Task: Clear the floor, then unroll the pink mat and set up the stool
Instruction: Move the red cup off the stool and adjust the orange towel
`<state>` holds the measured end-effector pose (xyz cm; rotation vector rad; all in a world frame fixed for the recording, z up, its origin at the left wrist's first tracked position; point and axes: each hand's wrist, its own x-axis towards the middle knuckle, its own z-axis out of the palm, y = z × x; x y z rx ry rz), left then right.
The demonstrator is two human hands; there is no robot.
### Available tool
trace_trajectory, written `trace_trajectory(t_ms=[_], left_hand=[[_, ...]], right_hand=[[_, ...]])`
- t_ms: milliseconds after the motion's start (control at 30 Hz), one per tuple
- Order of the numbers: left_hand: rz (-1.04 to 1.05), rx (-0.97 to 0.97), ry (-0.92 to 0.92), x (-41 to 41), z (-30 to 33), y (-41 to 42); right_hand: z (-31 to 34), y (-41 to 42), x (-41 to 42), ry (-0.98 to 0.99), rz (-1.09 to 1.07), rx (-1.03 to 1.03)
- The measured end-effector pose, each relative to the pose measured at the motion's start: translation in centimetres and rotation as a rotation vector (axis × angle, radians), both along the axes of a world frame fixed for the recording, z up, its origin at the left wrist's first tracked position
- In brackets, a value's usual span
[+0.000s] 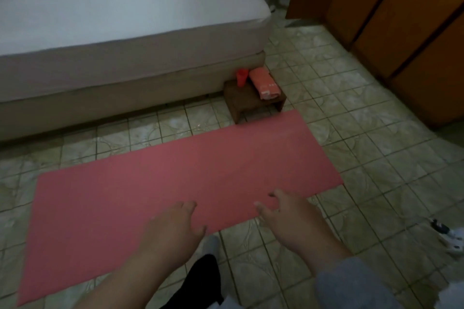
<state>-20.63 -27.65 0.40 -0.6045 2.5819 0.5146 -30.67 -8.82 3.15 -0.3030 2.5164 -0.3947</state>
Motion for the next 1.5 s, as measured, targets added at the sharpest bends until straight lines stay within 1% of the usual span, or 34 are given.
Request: trace_trajectory(t_ms=[100, 233, 400, 533, 633, 800, 1067, 1167, 1267, 1400, 1500], left_hand=[[-0.052, -0.029, 0.024, -5.9, 1.0, -1.9], [-0.158, -0.042, 0.055, -14.1, 2.5, -2.4], [-0.289, -0.055, 0.097, -24.1, 2.7, -0.4], [-0.355, -0.06, 0.09, -31.1, 2.1, 2.6], [-0.323, -0.017, 0.081, -35.5, 1.8, 4.8], [-0.189, 0.023, 0.096, -40.8, 2.1, 5.8], [0.054, 0.069, 0.062, -46.2, 1.1, 1.5], [0.107, 0.056, 0.067, -49.9, 0.6, -1.2], [0.119, 0.003, 0.088, -54.5, 0.7, -3.5], [0.1, -0.064, 0.1, -60.9, 1.3, -5.0], [0.097, -0.084, 0.093, -65.0, 1.2, -5.0]], right_hand=[[0.1, -0.8, -3.8, -0.014, -0.063, -0.019], [-0.3, -0.3, -7.6, -0.007, -0.172, -0.029], [-1.5, 2.6, -11.6, -0.033, -0.297, -0.025], [-2.2, 5.2, -16.8, -0.05, -0.317, -0.007], [-1.9, 6.9, -22.6, -0.021, -0.268, 0.011], [-0.1, 7.3, -32.7, 0.002, -0.12, 0.051], [0.3, 1.2, -46.0, -0.007, 0.049, 0.012], [-0.3, -1.6, -50.6, -0.033, 0.065, -0.018], [-0.7, -3.5, -55.5, -0.052, 0.07, -0.027], [-1.5, -4.4, -60.4, -0.031, 0.021, -0.063], [-2.8, -3.8, -63.3, -0.053, 0.014, -0.061]])
